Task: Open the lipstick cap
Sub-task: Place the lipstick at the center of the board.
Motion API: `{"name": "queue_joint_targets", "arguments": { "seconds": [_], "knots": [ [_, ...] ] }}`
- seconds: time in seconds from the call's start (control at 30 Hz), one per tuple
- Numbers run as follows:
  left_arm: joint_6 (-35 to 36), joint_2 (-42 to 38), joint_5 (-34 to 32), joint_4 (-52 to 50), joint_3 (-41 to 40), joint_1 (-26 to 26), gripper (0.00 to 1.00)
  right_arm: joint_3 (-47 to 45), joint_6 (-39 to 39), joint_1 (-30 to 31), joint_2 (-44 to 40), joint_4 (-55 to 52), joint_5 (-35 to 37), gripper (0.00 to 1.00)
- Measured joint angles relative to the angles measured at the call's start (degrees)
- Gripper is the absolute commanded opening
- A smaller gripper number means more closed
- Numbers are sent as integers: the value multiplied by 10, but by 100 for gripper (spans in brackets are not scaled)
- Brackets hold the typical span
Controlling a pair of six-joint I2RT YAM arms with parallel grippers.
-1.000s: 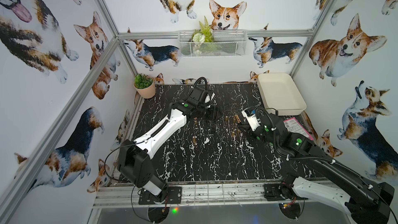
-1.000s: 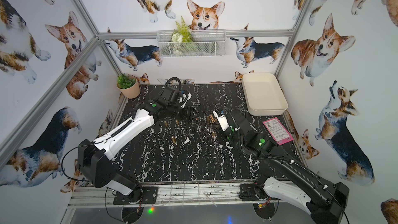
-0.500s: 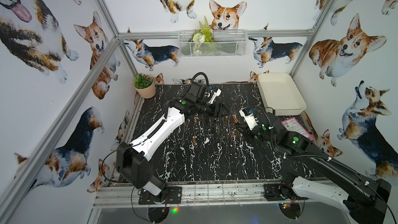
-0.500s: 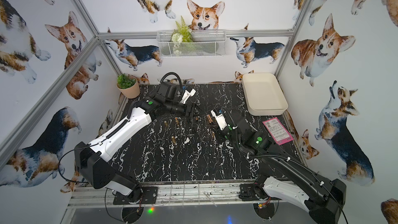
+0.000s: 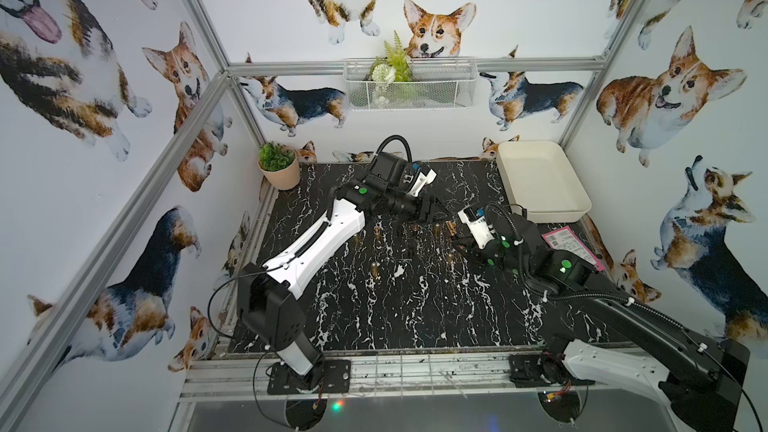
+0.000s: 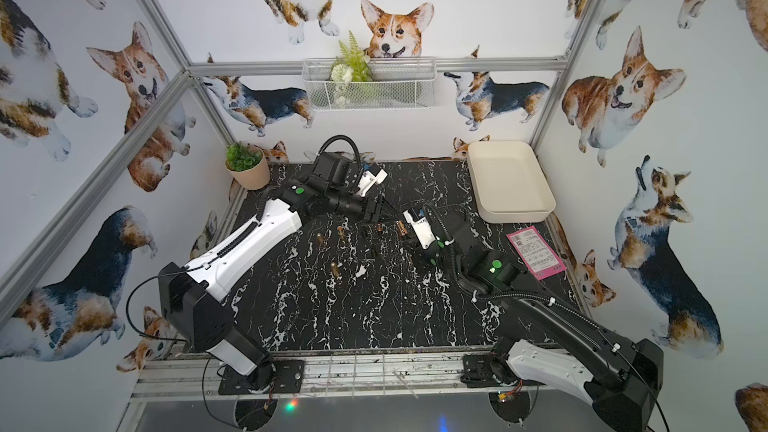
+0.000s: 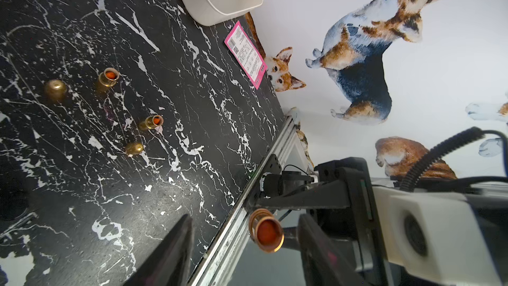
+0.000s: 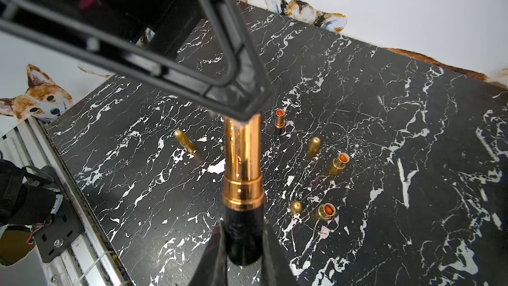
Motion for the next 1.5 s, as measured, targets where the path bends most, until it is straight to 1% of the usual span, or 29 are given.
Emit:
{"name": "queue_joint_targets", "arguments": {
  "seconds": [0.17, 0.33, 0.57, 0.77, 0.93, 1.17, 1.23, 1.5],
  "knots": [
    [13, 23, 2, -29, 12, -3, 55, 5, -9, 0, 9, 1, 0, 7],
    [16, 24, 3, -38, 16, -3, 51, 8, -11, 0, 12, 1, 0, 7],
    [22, 23, 4, -42, 19, -6, 41, 10, -15, 0, 14, -1, 0, 7],
    [31, 29, 4, -57, 32, -7, 36, 13, -24, 0, 21, -1, 0, 7],
    [37, 31, 4, -65, 36, -7, 36, 15, -28, 0, 28, -1, 0, 7],
    [43, 36, 7, -76, 43, -7, 31, 20, -39, 0, 34, -2, 0, 7],
    [47, 37, 8, -82, 46, -7, 26, 21, -41, 0, 35, -1, 0, 7],
    [55, 40, 9, -91, 50, -11, 22, 21, -45, 0, 41, -2, 2, 7]
  ]
}}
